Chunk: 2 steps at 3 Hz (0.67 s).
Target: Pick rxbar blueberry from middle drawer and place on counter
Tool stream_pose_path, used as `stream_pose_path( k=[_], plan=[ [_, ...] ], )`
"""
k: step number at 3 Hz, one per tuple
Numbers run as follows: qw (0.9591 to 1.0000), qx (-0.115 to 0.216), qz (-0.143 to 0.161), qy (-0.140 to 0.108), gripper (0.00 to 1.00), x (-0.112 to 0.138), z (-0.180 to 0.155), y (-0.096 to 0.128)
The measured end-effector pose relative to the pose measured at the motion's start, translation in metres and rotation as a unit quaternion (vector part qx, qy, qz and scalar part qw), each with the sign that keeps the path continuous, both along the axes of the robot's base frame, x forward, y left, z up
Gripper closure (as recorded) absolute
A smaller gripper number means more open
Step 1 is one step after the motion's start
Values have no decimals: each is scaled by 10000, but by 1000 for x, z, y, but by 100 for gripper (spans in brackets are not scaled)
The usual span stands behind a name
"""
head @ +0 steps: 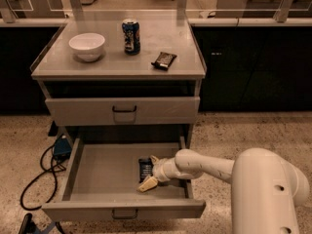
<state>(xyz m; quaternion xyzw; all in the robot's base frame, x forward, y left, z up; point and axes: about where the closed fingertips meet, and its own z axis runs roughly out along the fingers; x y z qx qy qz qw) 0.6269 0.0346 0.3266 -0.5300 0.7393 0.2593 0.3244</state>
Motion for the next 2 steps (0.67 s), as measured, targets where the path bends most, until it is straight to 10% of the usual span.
stream_pose_path(
  k=[2],
  plan=[
    [10000,0,0,0,66,0,8,0]
  ],
)
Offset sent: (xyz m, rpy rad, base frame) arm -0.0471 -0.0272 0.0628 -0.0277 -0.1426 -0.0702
